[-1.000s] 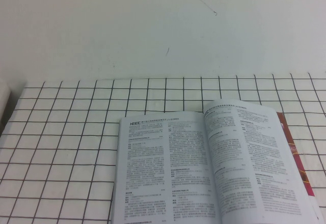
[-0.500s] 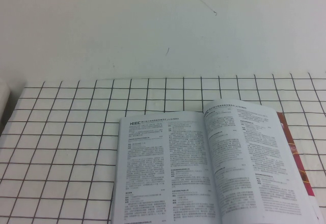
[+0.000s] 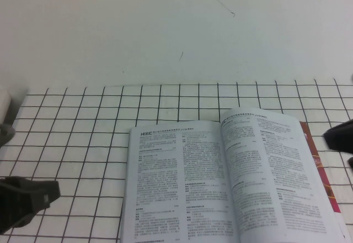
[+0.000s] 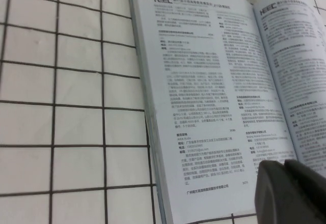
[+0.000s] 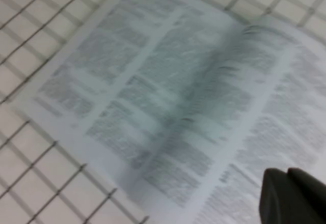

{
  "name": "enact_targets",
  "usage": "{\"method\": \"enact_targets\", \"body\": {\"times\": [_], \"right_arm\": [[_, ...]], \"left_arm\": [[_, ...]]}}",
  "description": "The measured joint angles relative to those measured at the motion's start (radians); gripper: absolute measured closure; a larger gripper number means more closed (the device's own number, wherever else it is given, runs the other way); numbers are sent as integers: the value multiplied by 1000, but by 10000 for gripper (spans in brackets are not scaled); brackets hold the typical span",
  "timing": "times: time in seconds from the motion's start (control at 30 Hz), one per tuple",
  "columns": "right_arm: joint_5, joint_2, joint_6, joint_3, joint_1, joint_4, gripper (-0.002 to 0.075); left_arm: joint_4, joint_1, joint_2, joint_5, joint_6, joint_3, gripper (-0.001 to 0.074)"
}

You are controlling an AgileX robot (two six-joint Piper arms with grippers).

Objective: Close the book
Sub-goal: Close the open book

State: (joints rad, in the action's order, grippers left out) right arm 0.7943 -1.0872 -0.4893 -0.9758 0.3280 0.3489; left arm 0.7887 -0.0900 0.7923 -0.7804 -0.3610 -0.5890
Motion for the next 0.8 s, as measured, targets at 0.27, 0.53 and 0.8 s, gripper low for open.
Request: {"method": "enact_targets", "body": {"times": [0.27,0.53,0.8], "right_arm": [[-2,-280,-217,-9,80,211,729],[-21,-588,-268,-143,138,221,729],[-22,-817,-161,-290,145,41,729]], "left_arm": [[242,0,299,21,-316,0,738],[476,0,529,74,-580,0,738],[660,0,692,107,-775,0,738]]}}
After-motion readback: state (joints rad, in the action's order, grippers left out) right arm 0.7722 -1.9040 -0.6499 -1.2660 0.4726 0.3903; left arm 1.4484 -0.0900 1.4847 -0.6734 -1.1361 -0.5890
